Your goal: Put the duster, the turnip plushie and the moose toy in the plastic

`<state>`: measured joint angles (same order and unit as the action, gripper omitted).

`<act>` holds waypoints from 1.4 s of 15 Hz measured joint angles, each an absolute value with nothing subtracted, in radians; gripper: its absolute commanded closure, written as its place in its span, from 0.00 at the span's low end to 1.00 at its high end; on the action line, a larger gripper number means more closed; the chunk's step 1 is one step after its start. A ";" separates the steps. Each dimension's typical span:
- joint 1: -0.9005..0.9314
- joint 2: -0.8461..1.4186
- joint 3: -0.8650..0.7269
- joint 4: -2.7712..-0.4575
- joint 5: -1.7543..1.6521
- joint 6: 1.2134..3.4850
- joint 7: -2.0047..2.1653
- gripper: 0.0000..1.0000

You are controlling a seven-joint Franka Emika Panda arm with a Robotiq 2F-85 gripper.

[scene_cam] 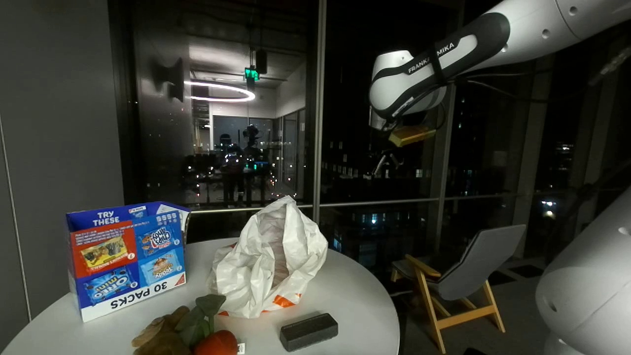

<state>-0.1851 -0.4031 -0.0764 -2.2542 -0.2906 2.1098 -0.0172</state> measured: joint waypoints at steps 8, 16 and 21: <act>-0.185 -0.403 -0.076 -2.254 -0.291 2.110 -0.017 0.00; -0.127 -0.350 -0.054 -2.261 -0.291 2.110 -0.050 0.00; -0.008 -0.147 0.032 -2.197 -0.292 2.147 -0.102 0.00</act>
